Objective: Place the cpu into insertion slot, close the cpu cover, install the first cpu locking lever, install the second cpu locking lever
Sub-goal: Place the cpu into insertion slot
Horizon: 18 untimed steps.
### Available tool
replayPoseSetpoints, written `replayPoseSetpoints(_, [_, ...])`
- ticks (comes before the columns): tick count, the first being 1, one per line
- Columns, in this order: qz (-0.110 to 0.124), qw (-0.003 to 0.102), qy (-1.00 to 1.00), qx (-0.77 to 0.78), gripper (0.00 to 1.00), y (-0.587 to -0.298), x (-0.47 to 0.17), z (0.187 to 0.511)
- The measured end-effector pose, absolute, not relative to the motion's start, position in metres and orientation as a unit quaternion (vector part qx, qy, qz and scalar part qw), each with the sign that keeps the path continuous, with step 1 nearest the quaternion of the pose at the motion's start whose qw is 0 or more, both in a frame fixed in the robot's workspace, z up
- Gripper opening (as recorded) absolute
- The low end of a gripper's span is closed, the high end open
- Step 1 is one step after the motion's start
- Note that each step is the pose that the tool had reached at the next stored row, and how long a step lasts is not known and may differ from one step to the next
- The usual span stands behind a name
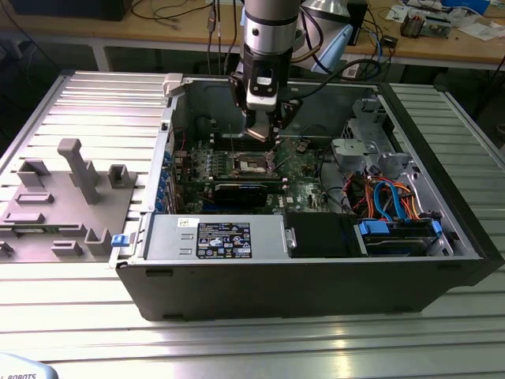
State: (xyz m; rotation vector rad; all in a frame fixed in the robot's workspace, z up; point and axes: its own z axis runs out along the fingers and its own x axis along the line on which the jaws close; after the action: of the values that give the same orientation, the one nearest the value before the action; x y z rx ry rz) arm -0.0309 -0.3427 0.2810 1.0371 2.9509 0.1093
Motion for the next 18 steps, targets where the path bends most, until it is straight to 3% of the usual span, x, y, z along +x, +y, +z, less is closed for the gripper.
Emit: replayPoseSetpoints(18, [0.035, 0.006, 0.939, 0.343, 0.55, -0.3427, -0.0309, 0.2806])
